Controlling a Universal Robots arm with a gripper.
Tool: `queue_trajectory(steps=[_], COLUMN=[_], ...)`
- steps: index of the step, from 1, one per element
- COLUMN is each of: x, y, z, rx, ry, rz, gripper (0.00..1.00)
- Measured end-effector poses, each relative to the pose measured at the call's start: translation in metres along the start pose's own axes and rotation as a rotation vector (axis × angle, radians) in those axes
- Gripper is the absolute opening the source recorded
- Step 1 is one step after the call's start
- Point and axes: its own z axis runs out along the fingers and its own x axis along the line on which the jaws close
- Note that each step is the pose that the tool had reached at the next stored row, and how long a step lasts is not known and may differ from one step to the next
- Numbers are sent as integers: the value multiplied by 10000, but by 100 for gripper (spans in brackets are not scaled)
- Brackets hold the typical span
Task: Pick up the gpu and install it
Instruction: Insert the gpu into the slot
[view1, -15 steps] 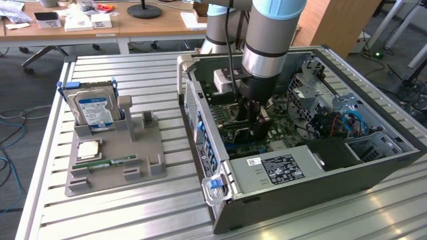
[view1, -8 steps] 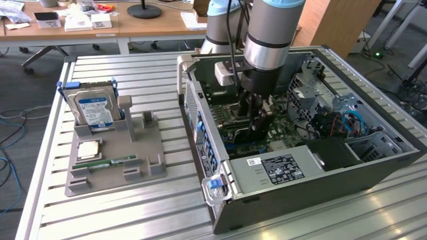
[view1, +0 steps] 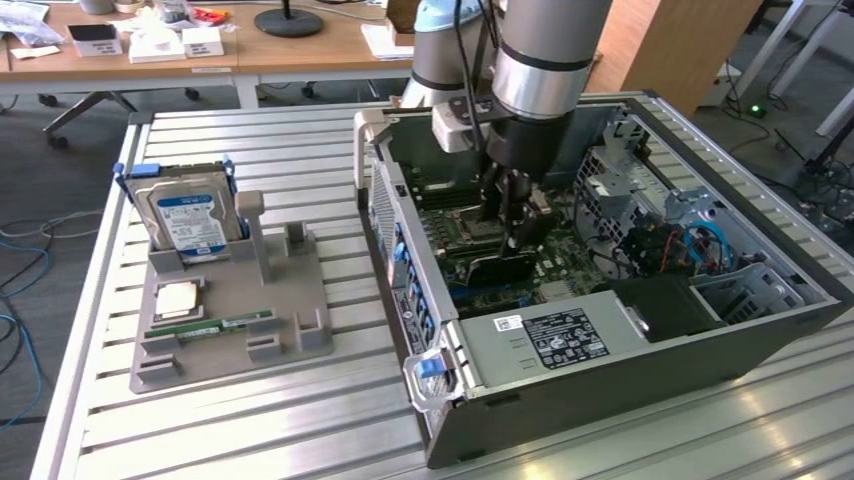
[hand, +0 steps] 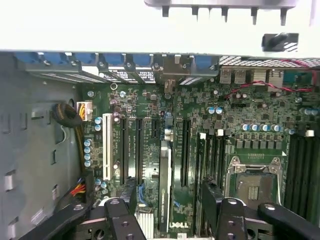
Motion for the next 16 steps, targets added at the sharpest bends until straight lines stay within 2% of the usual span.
queue_trajectory(steps=[8,16], x=[1,2], y=[-10,-16], z=[-229,-350], rx=[0,0], ry=[0,0], rz=[0,0], gripper=[64,64])
